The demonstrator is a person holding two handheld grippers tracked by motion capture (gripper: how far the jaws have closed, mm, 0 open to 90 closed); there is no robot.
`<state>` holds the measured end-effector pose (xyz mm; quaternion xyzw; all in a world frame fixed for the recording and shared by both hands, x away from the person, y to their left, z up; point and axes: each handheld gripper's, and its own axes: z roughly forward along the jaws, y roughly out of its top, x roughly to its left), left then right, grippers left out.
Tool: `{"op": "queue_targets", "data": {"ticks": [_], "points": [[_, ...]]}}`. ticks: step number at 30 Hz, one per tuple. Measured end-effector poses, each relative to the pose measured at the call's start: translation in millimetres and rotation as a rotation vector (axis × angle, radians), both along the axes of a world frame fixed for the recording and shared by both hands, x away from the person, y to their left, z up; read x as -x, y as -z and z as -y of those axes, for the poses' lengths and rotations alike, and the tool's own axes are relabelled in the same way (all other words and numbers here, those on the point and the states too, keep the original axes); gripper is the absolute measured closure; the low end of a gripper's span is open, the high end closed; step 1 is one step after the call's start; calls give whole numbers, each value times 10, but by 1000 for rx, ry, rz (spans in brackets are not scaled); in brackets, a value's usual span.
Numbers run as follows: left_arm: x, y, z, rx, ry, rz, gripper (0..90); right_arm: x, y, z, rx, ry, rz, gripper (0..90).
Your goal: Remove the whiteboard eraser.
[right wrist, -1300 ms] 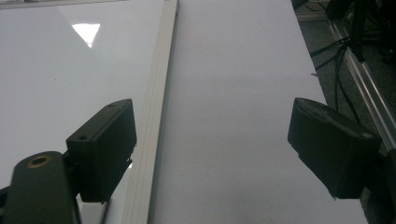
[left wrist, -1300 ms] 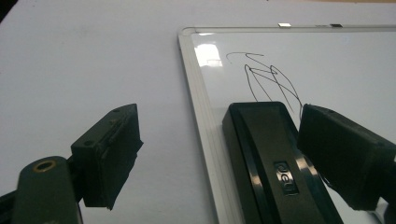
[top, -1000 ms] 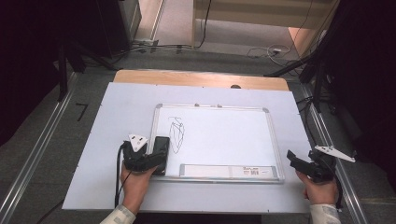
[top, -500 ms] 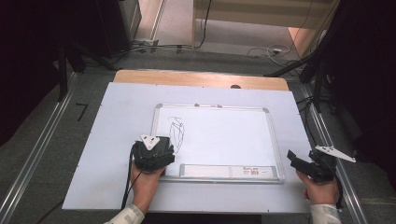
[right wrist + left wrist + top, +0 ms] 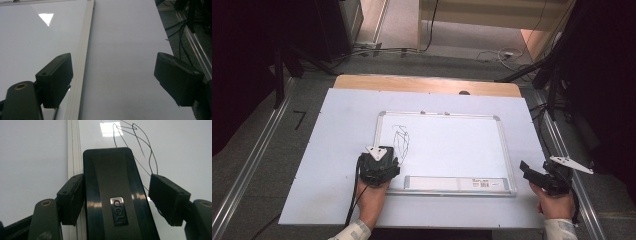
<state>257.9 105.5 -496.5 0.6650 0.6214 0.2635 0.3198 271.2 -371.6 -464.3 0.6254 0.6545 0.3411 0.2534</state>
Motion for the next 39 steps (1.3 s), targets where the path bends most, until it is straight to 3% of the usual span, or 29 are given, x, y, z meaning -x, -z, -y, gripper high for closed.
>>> {"op": "queue_targets", "data": {"ticks": [6,13,22,29,39], "points": [[-8,5,-11,7,-11,3,389,-2,1,0,1,-2,2,142],[-17,0,-5,-10,34,7,409,-4,-1,-4,1,-4,1,142],[-4,30,17,-6,12,20,401,-9,1,-9,2,-1,0,142],[-28,53,30,-6,3,4,394,-6,1,-7,1,-1,1,141],[-32,45,21,-12,22,1,408,-10,1,-12,2,-3,1,142]]}}
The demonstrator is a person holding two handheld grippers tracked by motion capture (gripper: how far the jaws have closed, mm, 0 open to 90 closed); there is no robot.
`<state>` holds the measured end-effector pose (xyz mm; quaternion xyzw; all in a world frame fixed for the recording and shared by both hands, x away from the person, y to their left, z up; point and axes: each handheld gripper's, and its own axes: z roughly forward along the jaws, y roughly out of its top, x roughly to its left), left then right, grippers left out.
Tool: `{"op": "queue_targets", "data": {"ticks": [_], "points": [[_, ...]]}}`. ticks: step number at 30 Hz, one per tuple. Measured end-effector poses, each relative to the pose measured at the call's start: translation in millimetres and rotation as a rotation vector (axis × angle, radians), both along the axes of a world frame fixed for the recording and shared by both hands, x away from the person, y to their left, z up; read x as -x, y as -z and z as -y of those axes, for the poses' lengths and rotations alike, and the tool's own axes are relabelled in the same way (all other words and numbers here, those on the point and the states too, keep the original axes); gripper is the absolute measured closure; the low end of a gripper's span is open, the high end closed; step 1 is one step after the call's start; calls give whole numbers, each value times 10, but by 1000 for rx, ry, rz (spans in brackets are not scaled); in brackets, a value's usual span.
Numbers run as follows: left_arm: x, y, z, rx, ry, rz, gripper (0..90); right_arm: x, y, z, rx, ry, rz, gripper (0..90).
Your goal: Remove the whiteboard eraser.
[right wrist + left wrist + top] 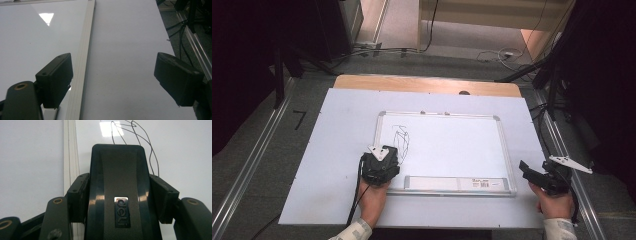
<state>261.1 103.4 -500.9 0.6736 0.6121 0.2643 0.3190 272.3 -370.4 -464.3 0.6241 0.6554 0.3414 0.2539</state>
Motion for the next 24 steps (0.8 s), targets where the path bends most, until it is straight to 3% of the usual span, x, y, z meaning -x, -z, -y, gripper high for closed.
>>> {"op": "queue_targets", "data": {"ticks": [19,24], "points": [[17,-44,-50,42,40,-1,413,-51,7,-58,6,-7,-13,142],[45,-103,-28,40,48,24,413,-54,10,-47,1,-7,-11,142]]}}
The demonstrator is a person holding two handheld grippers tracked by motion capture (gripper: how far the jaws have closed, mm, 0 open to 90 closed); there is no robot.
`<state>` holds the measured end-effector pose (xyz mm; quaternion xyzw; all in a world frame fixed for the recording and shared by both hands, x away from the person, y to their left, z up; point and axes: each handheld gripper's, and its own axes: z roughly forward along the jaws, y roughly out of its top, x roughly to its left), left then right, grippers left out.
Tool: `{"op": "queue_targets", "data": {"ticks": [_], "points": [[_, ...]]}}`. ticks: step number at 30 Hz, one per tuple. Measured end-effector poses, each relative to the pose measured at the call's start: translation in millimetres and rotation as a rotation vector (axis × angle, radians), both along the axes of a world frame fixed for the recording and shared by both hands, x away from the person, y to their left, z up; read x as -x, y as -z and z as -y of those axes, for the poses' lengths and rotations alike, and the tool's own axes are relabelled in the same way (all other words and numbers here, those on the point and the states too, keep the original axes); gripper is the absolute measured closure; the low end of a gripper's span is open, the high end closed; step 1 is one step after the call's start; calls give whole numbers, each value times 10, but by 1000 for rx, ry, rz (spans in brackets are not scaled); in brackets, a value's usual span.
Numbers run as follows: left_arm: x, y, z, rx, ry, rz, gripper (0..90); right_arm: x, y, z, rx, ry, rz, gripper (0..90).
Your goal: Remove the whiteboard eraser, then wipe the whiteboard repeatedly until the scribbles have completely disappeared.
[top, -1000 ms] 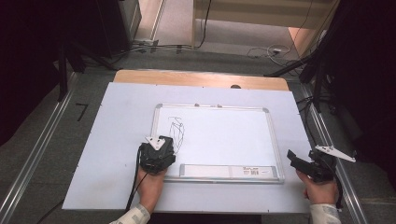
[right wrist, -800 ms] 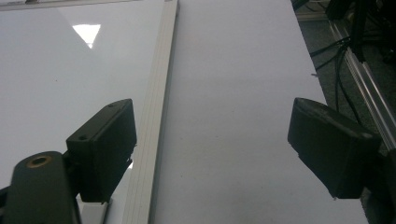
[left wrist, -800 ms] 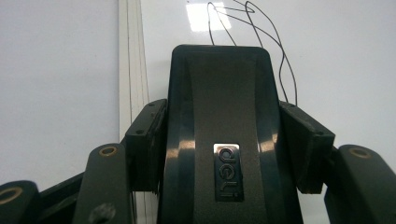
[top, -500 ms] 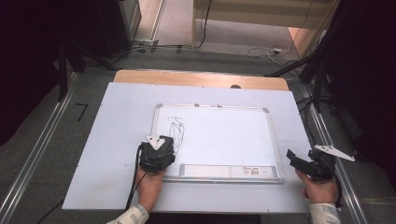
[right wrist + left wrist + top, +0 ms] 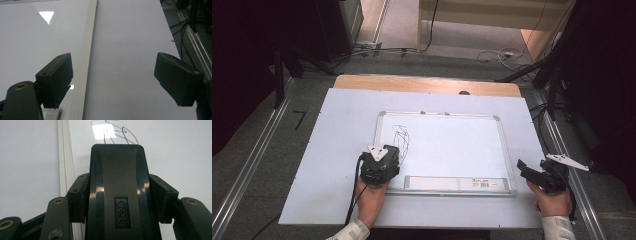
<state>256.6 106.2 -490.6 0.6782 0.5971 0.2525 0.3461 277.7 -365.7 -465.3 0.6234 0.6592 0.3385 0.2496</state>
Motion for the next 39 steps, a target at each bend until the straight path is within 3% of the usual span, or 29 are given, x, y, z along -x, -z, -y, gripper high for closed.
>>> {"op": "queue_targets", "data": {"ticks": [3,12,39], "points": [[13,-69,-19,16,-2,20,412,-5,6,1,4,-4,-1,142],[12,-131,-65,48,18,31,411,8,3,11,2,-3,0,142],[-156,-223,-167,49,22,39,410,17,8,19,7,-2,2,142]]}}
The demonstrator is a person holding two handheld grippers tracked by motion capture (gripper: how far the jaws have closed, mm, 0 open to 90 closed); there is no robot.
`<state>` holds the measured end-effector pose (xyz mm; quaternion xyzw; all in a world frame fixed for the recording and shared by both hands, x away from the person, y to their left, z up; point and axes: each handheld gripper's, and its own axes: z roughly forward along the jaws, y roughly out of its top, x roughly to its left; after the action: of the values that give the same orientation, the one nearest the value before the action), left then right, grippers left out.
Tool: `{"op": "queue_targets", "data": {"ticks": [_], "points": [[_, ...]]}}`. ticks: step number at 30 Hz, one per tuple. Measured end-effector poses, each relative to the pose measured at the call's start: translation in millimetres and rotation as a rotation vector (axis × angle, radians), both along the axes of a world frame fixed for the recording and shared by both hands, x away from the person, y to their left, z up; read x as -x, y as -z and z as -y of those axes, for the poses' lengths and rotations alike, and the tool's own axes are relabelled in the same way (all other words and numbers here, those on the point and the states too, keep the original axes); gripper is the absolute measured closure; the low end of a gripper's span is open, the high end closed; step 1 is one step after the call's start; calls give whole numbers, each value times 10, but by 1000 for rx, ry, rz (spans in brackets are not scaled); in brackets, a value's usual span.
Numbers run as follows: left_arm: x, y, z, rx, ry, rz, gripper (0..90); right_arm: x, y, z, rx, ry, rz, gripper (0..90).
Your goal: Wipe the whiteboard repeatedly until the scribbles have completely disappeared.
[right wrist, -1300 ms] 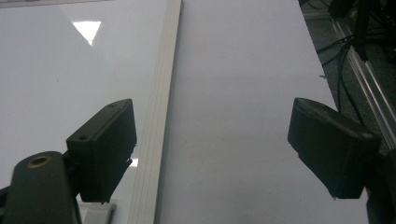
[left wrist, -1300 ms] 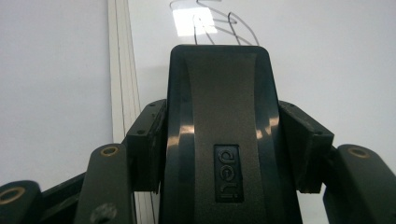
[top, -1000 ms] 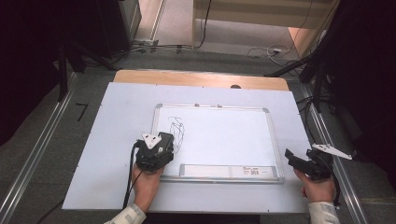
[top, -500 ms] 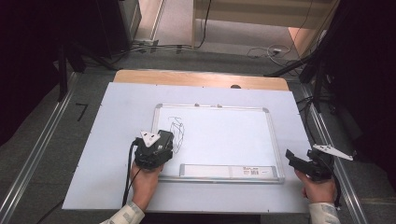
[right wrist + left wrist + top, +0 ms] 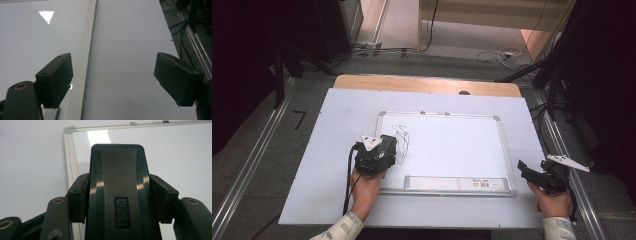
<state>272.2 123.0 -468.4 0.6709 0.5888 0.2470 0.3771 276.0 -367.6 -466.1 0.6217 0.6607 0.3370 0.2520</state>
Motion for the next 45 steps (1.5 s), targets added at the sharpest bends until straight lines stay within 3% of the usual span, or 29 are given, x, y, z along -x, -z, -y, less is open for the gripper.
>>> {"op": "queue_targets", "data": {"ticks": [9,17,36,42,45], "points": [[-134,54,104,-20,76,-18,410,11,0,-5,3,3,-1,142],[-218,107,198,-30,97,-23,410,32,2,22,2,13,-4,142],[-347,212,400,-63,203,-48,410,66,8,60,4,26,-6,142],[-363,272,467,-100,225,-70,410,68,7,60,3,28,-7,142],[-361,285,483,-115,226,-61,410,68,6,63,2,28,-6,142]]}}
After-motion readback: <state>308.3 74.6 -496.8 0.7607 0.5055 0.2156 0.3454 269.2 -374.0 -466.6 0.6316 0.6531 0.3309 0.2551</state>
